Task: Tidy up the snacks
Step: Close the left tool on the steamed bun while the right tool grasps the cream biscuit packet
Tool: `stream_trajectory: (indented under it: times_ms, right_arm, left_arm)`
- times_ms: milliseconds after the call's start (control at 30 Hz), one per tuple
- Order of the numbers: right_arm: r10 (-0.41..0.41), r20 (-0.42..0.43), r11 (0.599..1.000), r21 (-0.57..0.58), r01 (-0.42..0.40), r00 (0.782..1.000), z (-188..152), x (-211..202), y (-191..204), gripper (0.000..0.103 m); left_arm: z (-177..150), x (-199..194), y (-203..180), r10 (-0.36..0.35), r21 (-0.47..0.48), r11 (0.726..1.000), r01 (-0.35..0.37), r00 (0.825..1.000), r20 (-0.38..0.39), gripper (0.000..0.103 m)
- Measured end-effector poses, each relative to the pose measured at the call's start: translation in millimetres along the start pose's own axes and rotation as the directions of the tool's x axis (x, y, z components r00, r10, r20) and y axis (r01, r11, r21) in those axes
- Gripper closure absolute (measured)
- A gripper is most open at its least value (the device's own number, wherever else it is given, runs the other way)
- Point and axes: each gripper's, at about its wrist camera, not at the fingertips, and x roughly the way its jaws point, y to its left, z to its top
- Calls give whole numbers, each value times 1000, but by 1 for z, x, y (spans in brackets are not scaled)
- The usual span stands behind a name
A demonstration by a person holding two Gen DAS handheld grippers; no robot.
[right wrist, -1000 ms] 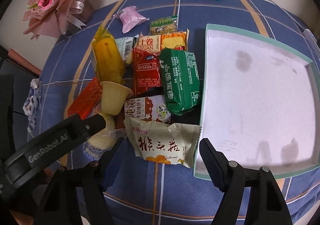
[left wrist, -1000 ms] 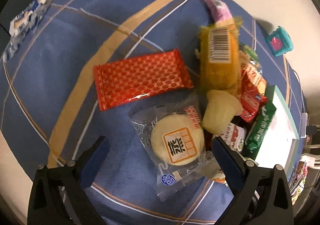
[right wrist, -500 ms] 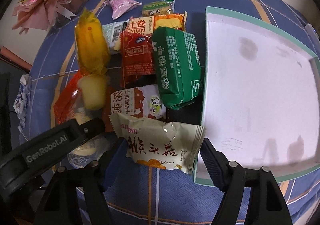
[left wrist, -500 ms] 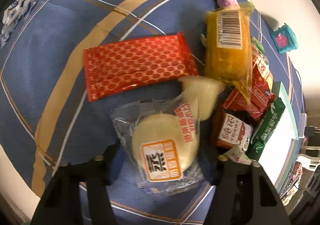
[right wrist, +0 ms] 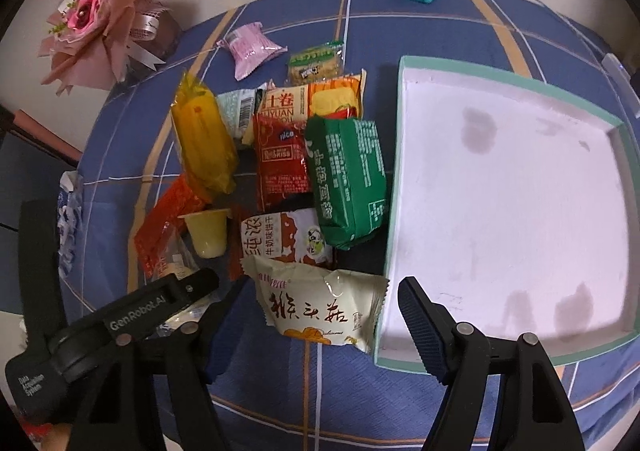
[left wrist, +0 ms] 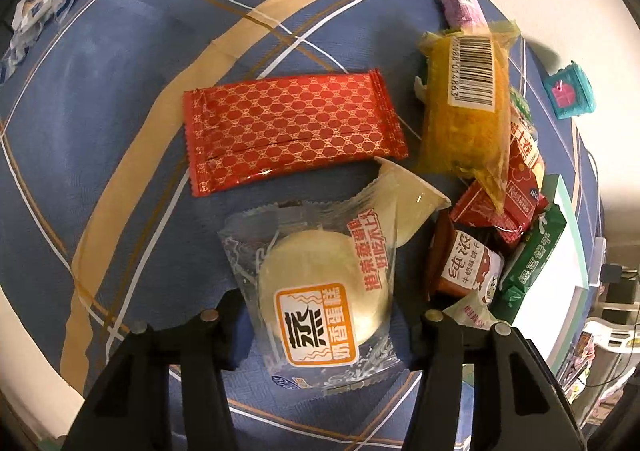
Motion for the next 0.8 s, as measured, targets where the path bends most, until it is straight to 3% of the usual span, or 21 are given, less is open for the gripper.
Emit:
stream_trajectory:
  times_ms: [333, 700, 800]
  right_arm:
    - [1, 35, 999, -51, 1, 999, -8, -11, 18, 28]
    - [-42, -37, 995, -92, 38, 998, -14, 23, 25, 30]
    - [2, -74, 996, -94, -9, 997, -15, 29, 30, 36]
  left_arm:
    - [4, -13, 20, -10, -14, 1000, 10, 1000, 25, 46]
    - [0, -26, 35, -9, -39, 999, 10, 999, 34, 46]
    - [-1, -26, 42, -7, -46, 999, 8, 999, 35, 46]
